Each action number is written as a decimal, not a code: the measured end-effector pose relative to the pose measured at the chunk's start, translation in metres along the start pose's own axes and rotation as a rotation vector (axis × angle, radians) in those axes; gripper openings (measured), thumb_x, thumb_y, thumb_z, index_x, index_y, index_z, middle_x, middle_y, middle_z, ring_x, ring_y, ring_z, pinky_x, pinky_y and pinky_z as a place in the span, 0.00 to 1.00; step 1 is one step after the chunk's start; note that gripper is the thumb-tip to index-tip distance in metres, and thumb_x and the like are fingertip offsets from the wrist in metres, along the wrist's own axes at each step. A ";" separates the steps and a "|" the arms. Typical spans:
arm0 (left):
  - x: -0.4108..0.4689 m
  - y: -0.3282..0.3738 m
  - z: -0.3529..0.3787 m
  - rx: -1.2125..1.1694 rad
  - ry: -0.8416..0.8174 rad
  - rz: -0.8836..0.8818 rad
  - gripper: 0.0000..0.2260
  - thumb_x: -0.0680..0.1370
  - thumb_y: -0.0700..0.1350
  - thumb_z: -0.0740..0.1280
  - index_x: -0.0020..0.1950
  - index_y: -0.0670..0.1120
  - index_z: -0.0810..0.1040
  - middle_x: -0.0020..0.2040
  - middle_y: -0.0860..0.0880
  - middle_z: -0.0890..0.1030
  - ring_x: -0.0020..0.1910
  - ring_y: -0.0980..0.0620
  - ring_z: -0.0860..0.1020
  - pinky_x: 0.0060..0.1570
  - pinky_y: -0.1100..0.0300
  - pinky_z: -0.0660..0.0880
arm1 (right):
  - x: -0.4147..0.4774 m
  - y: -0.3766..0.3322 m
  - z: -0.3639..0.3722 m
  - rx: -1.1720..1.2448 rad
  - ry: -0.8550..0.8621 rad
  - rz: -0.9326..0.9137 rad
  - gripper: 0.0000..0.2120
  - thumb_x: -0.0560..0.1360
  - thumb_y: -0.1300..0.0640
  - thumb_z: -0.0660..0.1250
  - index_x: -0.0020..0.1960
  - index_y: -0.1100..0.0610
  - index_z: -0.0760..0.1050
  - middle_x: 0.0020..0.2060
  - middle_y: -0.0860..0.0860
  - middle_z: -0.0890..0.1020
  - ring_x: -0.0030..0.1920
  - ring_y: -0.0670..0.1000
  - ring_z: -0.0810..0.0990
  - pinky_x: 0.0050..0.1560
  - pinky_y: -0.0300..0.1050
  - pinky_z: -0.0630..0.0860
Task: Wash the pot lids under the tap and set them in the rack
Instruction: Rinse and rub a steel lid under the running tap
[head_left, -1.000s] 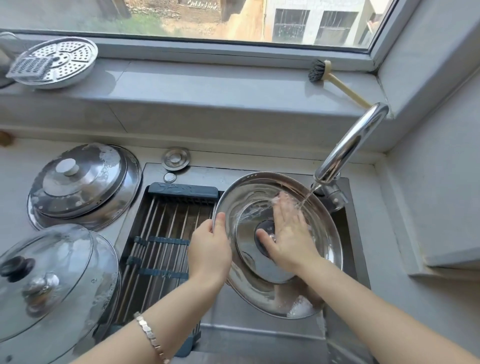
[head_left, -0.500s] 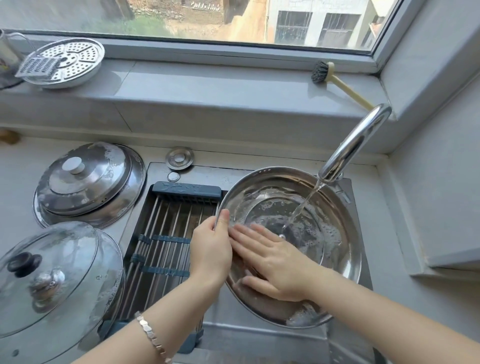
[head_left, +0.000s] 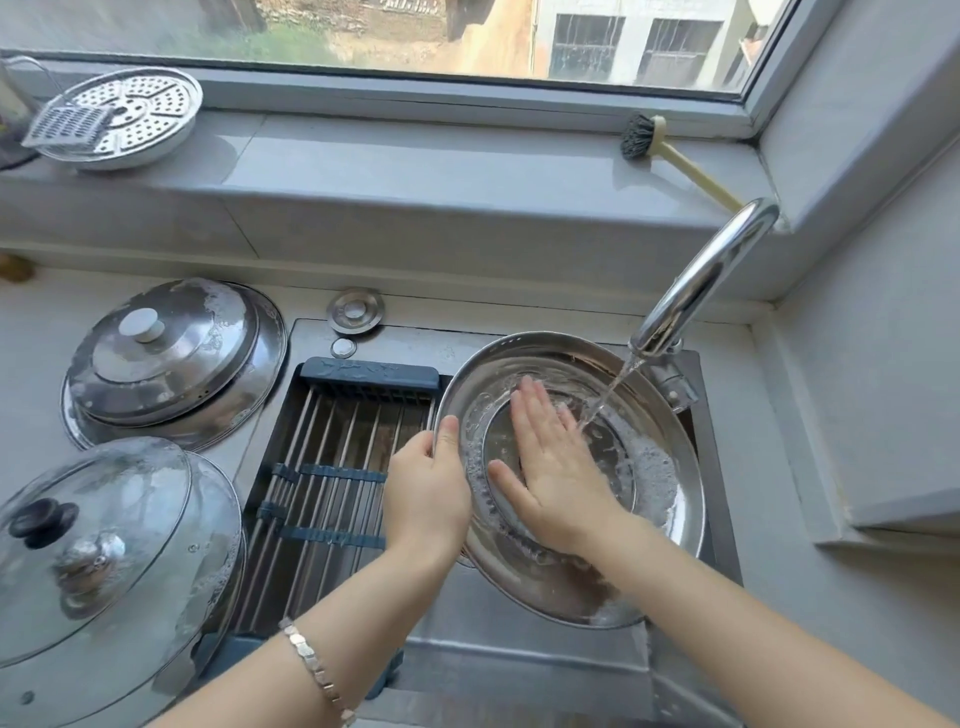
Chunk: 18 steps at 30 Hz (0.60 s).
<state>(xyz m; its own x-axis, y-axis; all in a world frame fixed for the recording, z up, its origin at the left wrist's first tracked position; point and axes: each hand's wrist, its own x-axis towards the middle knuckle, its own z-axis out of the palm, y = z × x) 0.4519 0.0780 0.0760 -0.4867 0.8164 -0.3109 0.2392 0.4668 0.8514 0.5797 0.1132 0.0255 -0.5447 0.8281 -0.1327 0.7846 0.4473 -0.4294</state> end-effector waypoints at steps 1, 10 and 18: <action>0.001 -0.001 0.001 0.013 -0.001 -0.006 0.21 0.81 0.51 0.57 0.30 0.44 0.65 0.27 0.50 0.67 0.28 0.52 0.65 0.31 0.56 0.61 | -0.001 -0.009 0.004 0.009 -0.022 -0.069 0.40 0.68 0.31 0.26 0.71 0.55 0.31 0.72 0.50 0.33 0.73 0.45 0.30 0.71 0.43 0.30; -0.005 -0.003 0.006 0.060 -0.046 -0.042 0.22 0.81 0.49 0.58 0.28 0.45 0.61 0.25 0.50 0.64 0.27 0.52 0.63 0.30 0.56 0.59 | 0.000 -0.004 0.000 0.038 -0.075 -0.031 0.43 0.67 0.31 0.30 0.75 0.55 0.36 0.71 0.47 0.33 0.72 0.44 0.32 0.74 0.47 0.33; -0.003 0.000 0.011 0.122 -0.079 -0.083 0.21 0.81 0.50 0.58 0.29 0.45 0.60 0.26 0.50 0.63 0.28 0.50 0.62 0.30 0.56 0.58 | 0.004 0.023 -0.003 0.003 -0.097 0.150 0.36 0.76 0.34 0.39 0.76 0.55 0.38 0.75 0.50 0.37 0.74 0.49 0.35 0.72 0.46 0.33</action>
<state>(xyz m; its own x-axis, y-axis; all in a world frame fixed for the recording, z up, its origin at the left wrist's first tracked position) 0.4623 0.0790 0.0724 -0.4429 0.7953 -0.4140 0.3032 0.5674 0.7655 0.5959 0.1276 0.0176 -0.4475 0.8489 -0.2814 0.8585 0.3196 -0.4010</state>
